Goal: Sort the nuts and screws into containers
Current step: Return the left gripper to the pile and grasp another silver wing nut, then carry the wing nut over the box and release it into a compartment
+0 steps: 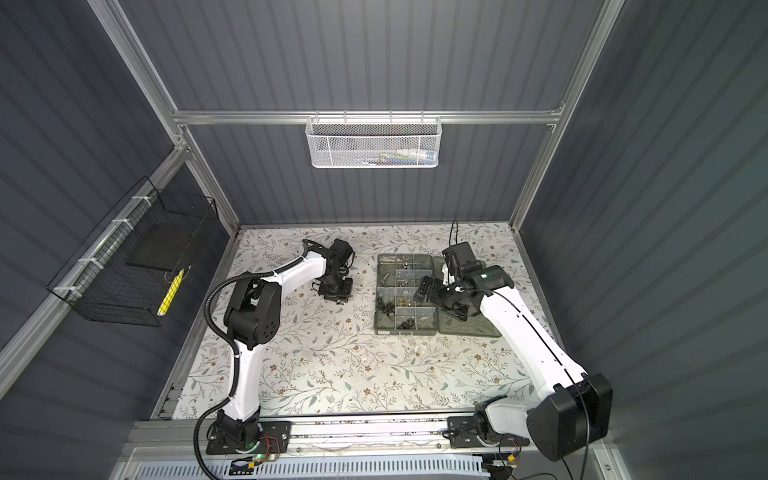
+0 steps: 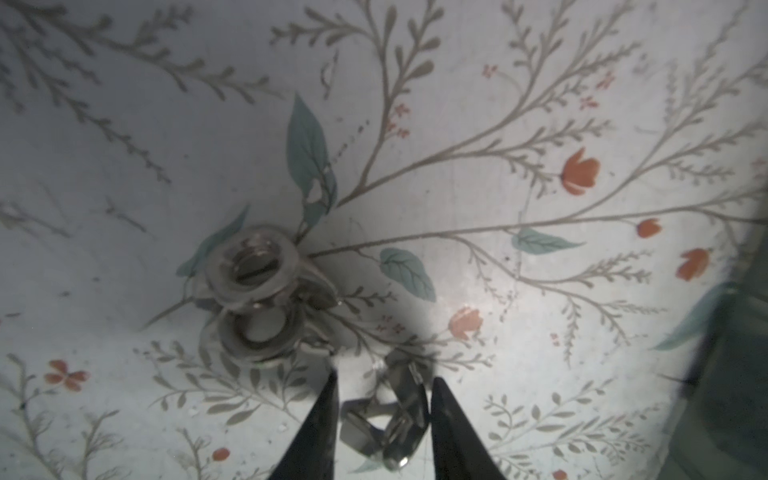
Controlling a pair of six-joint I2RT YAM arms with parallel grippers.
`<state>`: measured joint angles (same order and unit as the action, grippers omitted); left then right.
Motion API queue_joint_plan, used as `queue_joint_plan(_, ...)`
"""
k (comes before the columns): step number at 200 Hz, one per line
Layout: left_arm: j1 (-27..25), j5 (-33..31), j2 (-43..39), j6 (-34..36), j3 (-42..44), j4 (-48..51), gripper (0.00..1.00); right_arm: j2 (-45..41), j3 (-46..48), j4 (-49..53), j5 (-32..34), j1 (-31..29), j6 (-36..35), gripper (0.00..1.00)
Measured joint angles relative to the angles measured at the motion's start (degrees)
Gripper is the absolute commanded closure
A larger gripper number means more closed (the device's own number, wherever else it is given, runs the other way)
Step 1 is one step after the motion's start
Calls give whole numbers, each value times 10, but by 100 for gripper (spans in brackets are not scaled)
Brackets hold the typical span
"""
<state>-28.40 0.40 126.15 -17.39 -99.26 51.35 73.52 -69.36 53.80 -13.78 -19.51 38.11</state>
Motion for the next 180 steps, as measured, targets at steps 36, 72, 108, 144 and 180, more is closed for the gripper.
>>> queue_joint_plan(36, 0, 1, 0, 7, 0, 0, 74, -5, 5, -1, 3, 0, 8, 1)
queue_joint_plan(72, 0, 6, -7, 7, 14, -6, 73, -8, 13, -3, 3, 0, 14, 1)
queue_joint_plan(108, 0, 7, -20, 7, 35, -3, 70, -8, 14, -7, 3, -1, 20, 1)
queue_joint_plan(144, 0, 9, -24, 7, 41, -2, 74, -8, 14, -9, 3, -6, 24, 1)
queue_joint_plan(180, 1, 11, -24, 7, 42, -2, 87, -8, 14, -13, 3, -9, 29, 1)
